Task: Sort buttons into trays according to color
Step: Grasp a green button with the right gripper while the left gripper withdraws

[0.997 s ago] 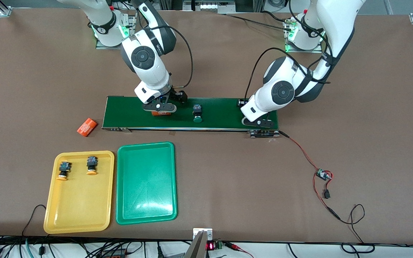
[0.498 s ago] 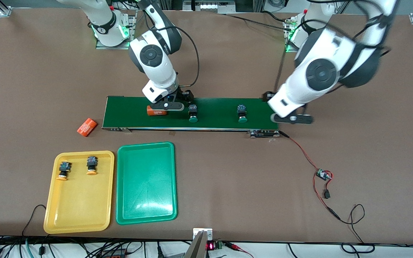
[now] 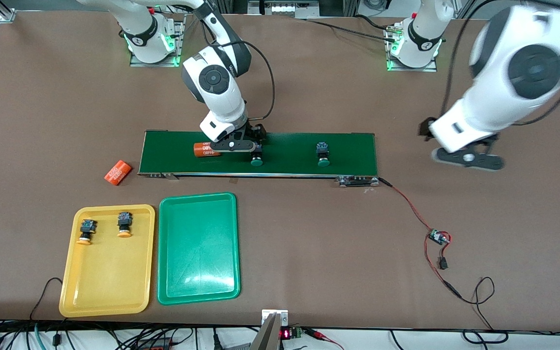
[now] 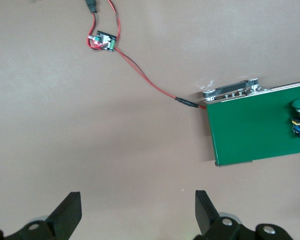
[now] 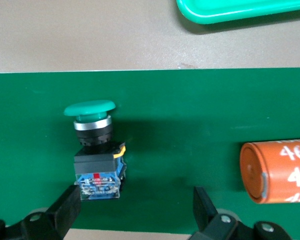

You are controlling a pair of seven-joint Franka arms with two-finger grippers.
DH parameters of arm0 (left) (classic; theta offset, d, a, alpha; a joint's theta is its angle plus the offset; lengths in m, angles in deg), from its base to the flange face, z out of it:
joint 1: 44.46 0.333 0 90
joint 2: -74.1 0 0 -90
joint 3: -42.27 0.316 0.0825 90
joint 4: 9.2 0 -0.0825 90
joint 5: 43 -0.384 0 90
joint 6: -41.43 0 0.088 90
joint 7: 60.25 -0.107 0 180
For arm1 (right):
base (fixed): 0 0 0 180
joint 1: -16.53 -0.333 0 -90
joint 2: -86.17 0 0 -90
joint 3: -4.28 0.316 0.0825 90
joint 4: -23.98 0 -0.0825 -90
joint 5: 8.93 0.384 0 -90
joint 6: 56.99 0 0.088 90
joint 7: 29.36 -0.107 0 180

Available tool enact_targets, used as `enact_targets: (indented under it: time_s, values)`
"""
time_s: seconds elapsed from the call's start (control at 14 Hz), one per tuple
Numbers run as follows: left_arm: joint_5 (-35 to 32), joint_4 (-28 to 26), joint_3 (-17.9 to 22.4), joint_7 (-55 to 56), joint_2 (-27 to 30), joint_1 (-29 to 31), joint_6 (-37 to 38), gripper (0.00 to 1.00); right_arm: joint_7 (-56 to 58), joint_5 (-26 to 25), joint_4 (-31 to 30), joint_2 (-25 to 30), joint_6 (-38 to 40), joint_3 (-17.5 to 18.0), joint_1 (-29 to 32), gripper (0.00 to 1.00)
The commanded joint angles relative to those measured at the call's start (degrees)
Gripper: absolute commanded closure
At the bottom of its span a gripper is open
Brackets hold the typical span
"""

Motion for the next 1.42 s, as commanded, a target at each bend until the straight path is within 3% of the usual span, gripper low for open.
enact_targets:
  time_s: [0.0,0.14,0.28,0.5,0.64,0.93,1.14,1.35]
  values:
    - [5.2,-3.4,5.3,-2.8,7.3,-0.2,0.3,0.0,-1.6,-0.8,1.0,-0.7,0.1,-0.2,-0.5,0.0]
    - [2.9,-2.8,5.9,-3.0,8.0,0.4,-1.0,0.0,-1.6,-0.6,1.1,-0.8,0.0,-0.2,-0.2,0.0]
    - [-2.1,-2.7,5.1,-3.7,7.7,0.4,-2.4,0.0,-1.6,-0.6,2.0,-2.0,0.0,-0.2,-0.1,0.07]
    - [2.6,-0.2,4.9,-3.1,5.4,0.4,-2.4,0.0,-1.6,-0.8,3.6,-3.8,-0.2,-0.3,-0.3,0.18]
    - [5.3,-0.7,5.4,-2.2,5.9,1.6,-2.4,0.0,-1.2,-0.9,3.8,-4.4,-0.8,-0.3,-0.2,0.35]
    - [3.7,-0.9,5.5,-0.5,7.0,1.5,-2.1,0.0,-0.9,-1.0,3.7,-4.4,-0.4,-0.2,0.3,0.83]
    - [3.6,-2.3,5.6,-0.2,8.0,2.3,-2.4,0.0,0.0,-1.1,3.8,-0.7,1.4,-2.0,1.1,0.86]
    - [3.5,-3.0,5.6,-0.2,8.6,3.7,-2.6,0.0,5.8,-1.1,8.0,3.0,9.3,-5.6,3.0,0.86]
